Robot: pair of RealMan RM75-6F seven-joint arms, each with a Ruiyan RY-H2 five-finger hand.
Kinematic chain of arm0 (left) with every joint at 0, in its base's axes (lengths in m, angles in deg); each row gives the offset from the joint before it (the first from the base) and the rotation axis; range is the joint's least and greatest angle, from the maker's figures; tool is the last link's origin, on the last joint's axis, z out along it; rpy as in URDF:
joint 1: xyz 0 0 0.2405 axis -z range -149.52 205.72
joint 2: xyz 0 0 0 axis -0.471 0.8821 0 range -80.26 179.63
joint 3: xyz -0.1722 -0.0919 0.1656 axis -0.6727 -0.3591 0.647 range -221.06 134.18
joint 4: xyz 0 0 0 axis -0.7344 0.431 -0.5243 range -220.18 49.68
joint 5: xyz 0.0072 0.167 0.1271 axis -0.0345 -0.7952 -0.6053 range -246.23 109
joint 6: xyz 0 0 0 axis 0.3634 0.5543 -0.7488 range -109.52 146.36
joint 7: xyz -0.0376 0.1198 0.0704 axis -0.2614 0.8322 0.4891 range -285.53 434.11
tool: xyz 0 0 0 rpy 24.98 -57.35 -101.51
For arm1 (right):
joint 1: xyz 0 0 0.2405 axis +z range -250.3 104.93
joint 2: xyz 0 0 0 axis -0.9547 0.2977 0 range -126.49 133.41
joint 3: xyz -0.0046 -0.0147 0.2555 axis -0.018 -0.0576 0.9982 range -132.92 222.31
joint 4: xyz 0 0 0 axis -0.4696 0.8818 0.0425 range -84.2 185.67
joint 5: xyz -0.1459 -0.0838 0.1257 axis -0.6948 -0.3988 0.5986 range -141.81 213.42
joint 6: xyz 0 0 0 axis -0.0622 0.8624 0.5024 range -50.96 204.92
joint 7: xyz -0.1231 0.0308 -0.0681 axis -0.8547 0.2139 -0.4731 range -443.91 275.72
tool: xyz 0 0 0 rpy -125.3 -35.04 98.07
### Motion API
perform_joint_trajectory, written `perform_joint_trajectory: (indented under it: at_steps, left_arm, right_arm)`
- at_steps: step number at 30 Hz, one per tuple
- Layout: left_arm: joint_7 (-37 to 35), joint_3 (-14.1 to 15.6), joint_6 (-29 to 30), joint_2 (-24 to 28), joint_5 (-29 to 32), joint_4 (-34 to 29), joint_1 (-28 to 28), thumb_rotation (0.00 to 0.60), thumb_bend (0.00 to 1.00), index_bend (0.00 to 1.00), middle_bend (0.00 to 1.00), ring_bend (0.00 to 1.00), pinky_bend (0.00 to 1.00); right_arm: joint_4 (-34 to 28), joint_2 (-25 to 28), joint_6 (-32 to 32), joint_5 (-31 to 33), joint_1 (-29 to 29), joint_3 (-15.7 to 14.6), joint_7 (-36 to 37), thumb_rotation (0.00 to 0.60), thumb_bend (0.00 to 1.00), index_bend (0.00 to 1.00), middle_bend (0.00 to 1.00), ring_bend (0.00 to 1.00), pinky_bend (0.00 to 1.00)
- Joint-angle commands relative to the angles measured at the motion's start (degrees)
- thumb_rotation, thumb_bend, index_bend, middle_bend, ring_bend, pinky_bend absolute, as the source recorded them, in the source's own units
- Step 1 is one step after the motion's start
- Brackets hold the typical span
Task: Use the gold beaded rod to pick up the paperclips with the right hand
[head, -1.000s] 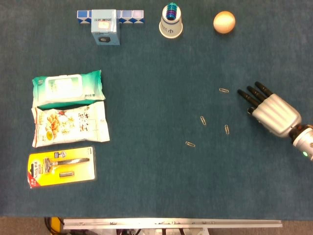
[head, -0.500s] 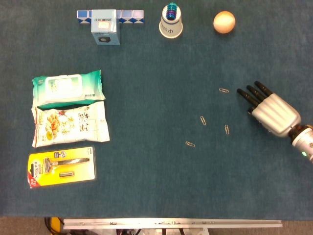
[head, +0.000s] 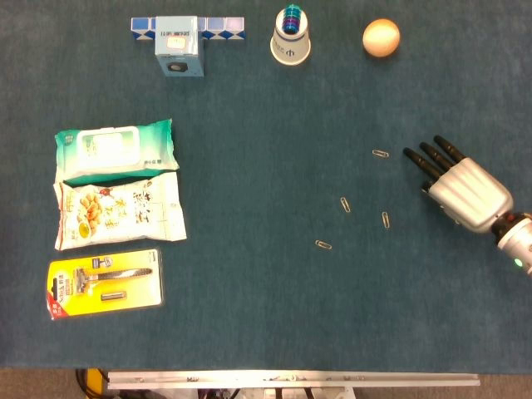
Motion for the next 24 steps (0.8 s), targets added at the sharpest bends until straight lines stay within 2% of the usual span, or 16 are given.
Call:
perform_joint_trajectory:
  at_steps: [1, 13, 24]
  left_arm:
    - [-0.1, -0.1, 0.1, 0.1, 0.1, 0.0, 0.0, 0.600, 0.36, 0.47, 0.42, 0.31, 0.50]
    - [-0.6, -0.6, 0.6, 0.4, 0.8, 0.1, -0.4, 0.600, 0.36, 0.47, 0.42, 0.31, 0.50]
    - [-1.7, -1.6, 1.8, 1.0, 2.3, 0.3, -1.2, 0.600, 0.36, 0.47, 0.42, 0.31, 0.50]
  right_arm:
    - [-2.1, 1.1, 0.8, -0.1, -0.1, 0.2, 0.1, 0.600, 0.29, 0.69, 0.04, 0.00, 0.07]
    - [-9.8, 3.9, 2.3, -1.1, 0.0, 0.5, 0.2, 0.600, 0.29, 0.69, 0.04, 0.00, 0.07]
    - [-13.2, 3.7, 2.4, -2.9, 0.6, -0.1, 1.9, 0.600, 0.29, 0.69, 0.04, 0.00, 0.07]
